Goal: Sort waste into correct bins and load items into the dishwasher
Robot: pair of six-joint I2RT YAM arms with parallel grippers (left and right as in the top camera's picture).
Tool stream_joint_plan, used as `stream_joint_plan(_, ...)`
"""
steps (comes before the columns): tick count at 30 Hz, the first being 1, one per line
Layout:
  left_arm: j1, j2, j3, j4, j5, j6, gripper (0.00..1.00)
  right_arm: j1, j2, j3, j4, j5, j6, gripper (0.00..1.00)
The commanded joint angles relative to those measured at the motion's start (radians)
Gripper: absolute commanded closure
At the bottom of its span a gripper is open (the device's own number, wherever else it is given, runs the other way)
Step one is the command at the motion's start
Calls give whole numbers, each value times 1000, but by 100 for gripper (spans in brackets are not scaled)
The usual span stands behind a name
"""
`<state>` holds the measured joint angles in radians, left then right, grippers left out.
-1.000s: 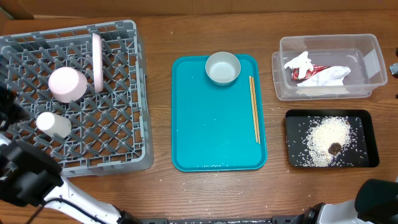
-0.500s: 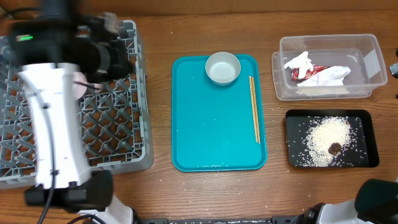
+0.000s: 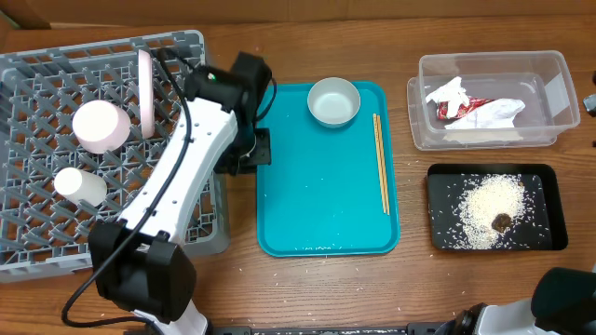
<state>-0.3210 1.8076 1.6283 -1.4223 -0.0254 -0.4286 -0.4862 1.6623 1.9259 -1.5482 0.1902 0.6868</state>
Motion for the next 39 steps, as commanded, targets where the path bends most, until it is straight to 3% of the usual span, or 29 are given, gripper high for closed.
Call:
stream_joint_plan(1, 20, 3, -118, 63, -51, -51, 96, -2, -1, 20, 3, 11, -3, 0)
stream_joint_plan(13, 39, 3, -259, 32, -70, -75, 96, -2, -1, 20, 3, 11, -3, 0)
stream_joint_plan(19, 57, 3, -266, -16, -196, -174, 96, -2, -1, 20, 3, 11, -3, 0)
stream_joint_plan(30, 157, 2, -266, -22, -190, -164, 96, -2, -1, 20, 3, 11, -3, 0)
stream_joint_plan(39, 133, 2, -204, -20, -156, -124, 96, -2, -1, 20, 3, 11, -3, 0)
